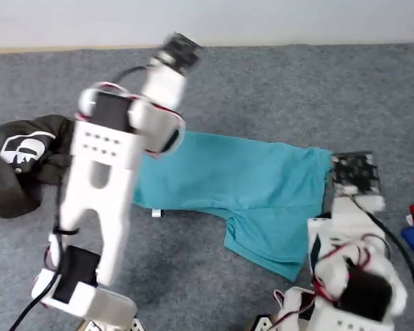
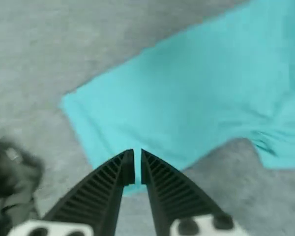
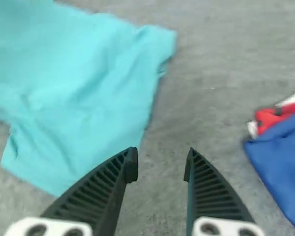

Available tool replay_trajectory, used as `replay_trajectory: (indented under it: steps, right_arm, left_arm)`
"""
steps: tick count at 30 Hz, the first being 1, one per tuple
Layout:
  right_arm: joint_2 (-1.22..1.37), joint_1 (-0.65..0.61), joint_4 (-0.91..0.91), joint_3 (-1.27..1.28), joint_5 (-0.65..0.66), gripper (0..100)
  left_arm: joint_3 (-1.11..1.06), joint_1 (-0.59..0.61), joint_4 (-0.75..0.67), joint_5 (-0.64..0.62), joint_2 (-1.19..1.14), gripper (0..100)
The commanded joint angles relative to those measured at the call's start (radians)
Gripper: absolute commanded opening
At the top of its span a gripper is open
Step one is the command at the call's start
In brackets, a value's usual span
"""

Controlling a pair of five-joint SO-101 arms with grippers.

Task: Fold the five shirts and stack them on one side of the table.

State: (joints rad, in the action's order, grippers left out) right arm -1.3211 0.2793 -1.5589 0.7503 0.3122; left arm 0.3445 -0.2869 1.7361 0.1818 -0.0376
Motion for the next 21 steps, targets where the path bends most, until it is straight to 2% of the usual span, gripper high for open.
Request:
replay_trajectory:
  steps: [1, 5, 9, 16, 21]
  right_arm:
    - [-0.059, 0.058, 0.001, -0.057, -0.008, 7.9]
    - [-0.119, 0.090, -0.005, -0.057, -0.008, 0.6]
    - [-0.185, 0.119, -0.001, -0.057, -0.008, 0.9]
    - [-0.278, 0.137, -0.027, -0.057, -0.011, 0.9]
    - [-0.291, 0.137, -0.053, -0.057, -0.014, 0.9]
  left_arm:
    - [-0.033, -0.114, 0.015, 0.051, 0.037, 4]
    - [-0.133, -0.227, -0.008, 0.121, 0.035, 4]
    - [-0.237, -0.324, -0.084, 0.132, 0.035, 0]
    - [-0.397, -0.440, -0.270, 0.135, 0.035, 1]
    - [-0.492, -0.500, -0.325, 0.135, 0.035, 9]
